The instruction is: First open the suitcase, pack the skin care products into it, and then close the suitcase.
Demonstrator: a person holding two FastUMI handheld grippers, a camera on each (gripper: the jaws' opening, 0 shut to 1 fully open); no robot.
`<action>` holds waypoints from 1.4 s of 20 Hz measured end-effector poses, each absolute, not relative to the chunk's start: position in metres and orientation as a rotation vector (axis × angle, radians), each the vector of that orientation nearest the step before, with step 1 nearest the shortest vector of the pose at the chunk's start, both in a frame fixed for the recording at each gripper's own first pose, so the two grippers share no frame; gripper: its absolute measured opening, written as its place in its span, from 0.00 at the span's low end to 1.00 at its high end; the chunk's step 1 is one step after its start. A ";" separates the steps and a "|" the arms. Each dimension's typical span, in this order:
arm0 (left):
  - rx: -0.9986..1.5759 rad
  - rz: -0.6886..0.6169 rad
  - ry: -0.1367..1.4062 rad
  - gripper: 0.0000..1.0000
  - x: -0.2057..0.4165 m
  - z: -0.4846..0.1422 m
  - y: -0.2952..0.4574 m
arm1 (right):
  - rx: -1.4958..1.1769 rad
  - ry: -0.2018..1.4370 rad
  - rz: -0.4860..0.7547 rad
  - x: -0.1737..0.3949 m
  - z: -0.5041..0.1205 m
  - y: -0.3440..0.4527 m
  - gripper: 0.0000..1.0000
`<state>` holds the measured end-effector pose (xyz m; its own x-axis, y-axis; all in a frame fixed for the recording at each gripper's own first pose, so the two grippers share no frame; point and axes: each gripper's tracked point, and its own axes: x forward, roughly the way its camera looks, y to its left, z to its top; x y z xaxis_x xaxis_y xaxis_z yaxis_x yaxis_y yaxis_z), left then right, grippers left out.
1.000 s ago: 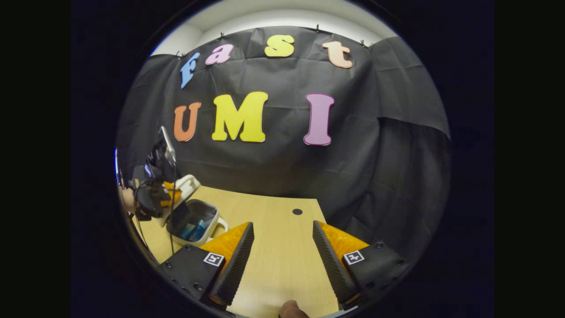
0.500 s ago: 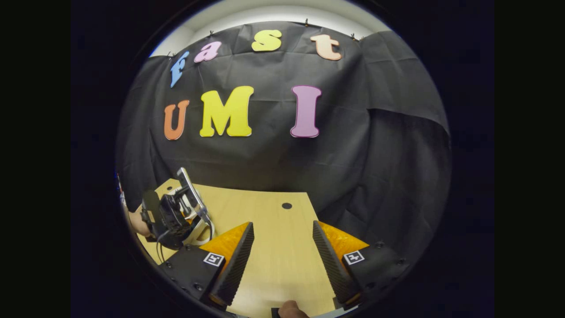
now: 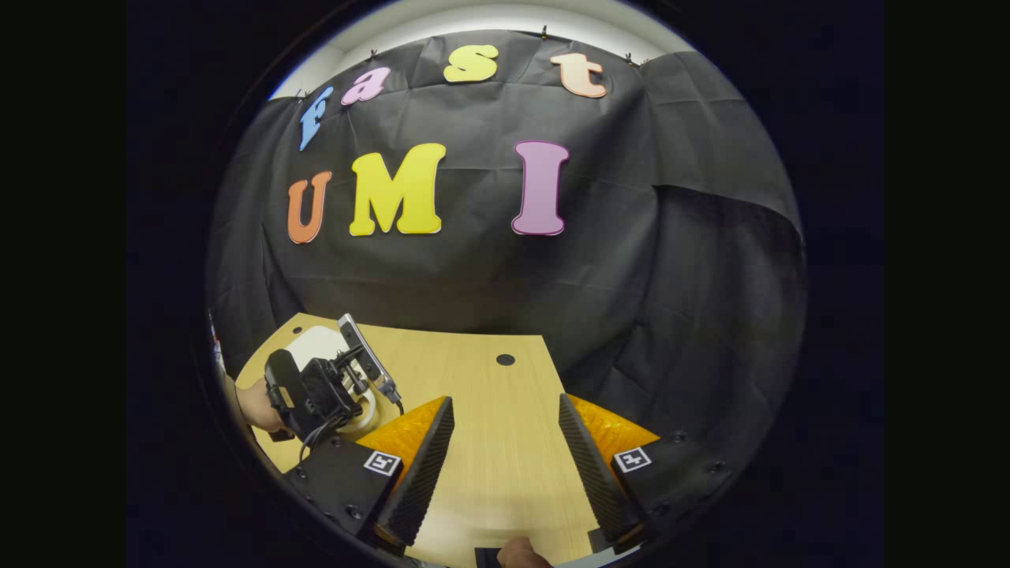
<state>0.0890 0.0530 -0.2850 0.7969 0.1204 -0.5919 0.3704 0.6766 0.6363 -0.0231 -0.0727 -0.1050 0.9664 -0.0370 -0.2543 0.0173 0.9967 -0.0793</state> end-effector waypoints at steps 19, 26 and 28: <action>0.211 0.013 0.105 0.94 0.040 -0.026 0.112 | -0.120 0.112 0.080 0.038 -0.048 0.027 0.79; 0.096 0.047 0.035 0.95 0.026 0.007 0.159 | -0.122 0.088 0.151 0.031 -0.035 0.100 0.79; 0.109 0.034 0.037 0.95 0.025 0.000 0.166 | -0.137 0.084 0.153 0.026 -0.036 0.114 0.77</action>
<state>0.0247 0.1659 -0.0004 0.9988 0.0354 -0.0348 -0.0314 0.9935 0.1093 0.0261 0.1135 -0.0357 0.9848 0.1460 -0.0936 -0.1575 0.9790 -0.1297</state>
